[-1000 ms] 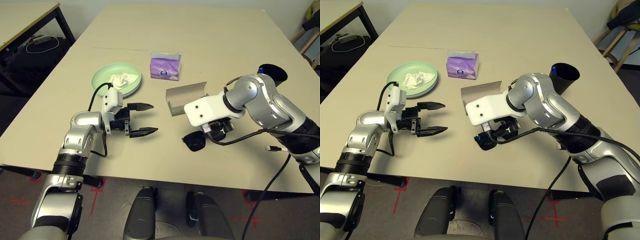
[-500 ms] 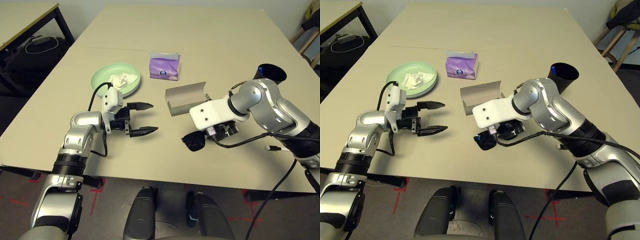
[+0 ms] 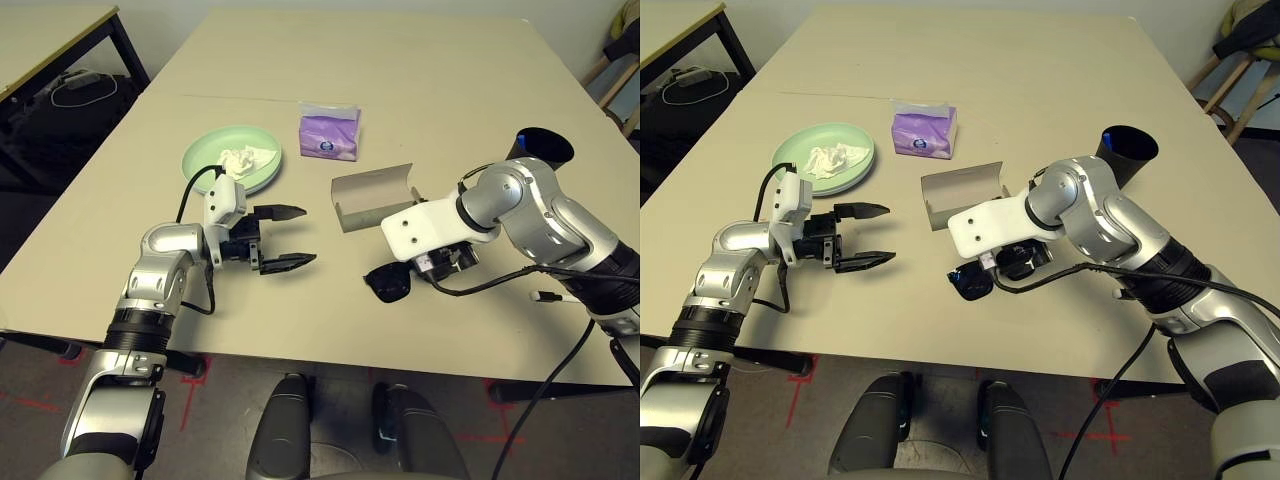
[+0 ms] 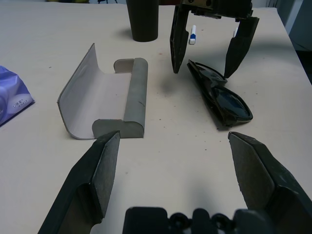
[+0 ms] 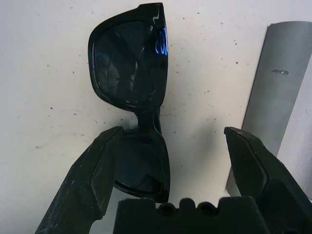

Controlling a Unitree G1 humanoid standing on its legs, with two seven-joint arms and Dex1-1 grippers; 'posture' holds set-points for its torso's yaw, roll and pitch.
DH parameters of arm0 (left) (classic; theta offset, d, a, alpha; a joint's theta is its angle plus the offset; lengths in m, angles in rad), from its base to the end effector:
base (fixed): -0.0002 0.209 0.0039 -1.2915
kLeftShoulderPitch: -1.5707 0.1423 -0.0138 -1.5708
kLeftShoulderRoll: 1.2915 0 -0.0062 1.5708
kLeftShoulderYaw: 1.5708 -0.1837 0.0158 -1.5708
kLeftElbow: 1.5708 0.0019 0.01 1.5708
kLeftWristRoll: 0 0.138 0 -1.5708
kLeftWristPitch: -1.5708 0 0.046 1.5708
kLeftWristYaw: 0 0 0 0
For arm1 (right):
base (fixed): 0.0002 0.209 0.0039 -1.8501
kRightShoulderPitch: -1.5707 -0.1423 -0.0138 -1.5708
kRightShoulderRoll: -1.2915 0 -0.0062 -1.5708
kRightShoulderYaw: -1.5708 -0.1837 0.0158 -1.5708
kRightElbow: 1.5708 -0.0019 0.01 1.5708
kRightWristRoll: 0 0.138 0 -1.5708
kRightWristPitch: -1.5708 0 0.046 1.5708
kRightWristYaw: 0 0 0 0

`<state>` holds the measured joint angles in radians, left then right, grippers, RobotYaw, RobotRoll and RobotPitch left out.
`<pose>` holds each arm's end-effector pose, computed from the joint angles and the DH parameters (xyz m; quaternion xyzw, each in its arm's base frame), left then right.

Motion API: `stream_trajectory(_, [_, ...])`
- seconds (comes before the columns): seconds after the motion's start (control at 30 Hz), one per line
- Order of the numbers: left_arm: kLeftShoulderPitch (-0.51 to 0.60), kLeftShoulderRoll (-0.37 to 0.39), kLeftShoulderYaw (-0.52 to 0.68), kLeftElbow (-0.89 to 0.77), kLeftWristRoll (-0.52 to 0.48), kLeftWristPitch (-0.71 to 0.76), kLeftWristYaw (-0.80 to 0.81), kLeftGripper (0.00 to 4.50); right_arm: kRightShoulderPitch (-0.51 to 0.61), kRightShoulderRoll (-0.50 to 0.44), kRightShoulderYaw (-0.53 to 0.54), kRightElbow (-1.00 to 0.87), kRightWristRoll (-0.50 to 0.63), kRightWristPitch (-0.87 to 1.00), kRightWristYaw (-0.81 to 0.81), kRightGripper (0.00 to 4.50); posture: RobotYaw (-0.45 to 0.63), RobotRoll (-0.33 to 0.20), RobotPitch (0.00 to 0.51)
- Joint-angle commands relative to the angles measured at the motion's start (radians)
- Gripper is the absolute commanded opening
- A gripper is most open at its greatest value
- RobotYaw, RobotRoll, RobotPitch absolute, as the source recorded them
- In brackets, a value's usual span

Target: Organize and tidy the items on the table.

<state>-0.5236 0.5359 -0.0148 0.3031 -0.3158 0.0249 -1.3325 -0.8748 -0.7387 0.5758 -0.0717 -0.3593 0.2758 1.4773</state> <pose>0.2936 0.2368 0.1463 0.1445 -0.0189 -0.6018 0.7852 0.2891 -0.1396 0.2323 -0.6115 0.1890 0.5706 0.5146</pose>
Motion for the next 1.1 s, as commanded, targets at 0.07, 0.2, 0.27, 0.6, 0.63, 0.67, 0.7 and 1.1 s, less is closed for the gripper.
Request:
stream_trajectory(0.07, [0.019,0.014,-0.006,-0.027,-0.008,0.006,0.000,4.48,0.018,0.001,0.014,0.004,-0.008,-0.013,0.013,4.50,0.25,0.000,0.145])
stream_trajectory(0.2, [0.021,0.015,-0.006,-0.029,-0.008,0.007,0.001,4.48,0.021,0.008,0.015,0.003,-0.009,-0.014,0.019,4.50,0.25,0.000,0.146])
stream_trajectory(0.27, [0.021,0.016,-0.007,-0.029,-0.009,0.007,0.002,4.48,0.023,0.011,0.018,0.006,-0.013,-0.018,0.018,4.50,0.25,0.000,0.147])
stream_trajectory(0.6, [0.021,0.021,-0.005,-0.027,-0.009,0.005,0.004,4.48,0.027,0.037,0.022,0.046,-0.035,-0.046,0.013,4.50,0.26,0.000,0.147])
stream_trajectory(0.63, [0.022,0.022,-0.005,-0.027,-0.009,0.005,0.004,4.48,0.027,0.040,0.021,0.049,-0.036,-0.049,0.012,4.50,0.26,0.000,0.147])
stream_trajectory(0.67, [0.022,0.022,-0.004,-0.028,-0.009,0.005,0.004,4.48,0.026,0.043,0.021,0.053,-0.038,-0.052,0.012,4.50,0.26,0.000,0.147])
stream_trajectory(0.7, [0.023,0.023,-0.004,-0.028,-0.009,0.005,0.005,4.48,0.026,0.045,0.020,0.056,-0.039,-0.055,0.012,4.50,0.26,0.000,0.147])
stream_trajectory(1.1, [0.026,0.022,-0.005,-0.028,-0.008,-0.001,0.014,4.50,0.029,0.060,0.013,0.073,-0.040,-0.084,0.009,2.78,0.26,0.000,0.141])
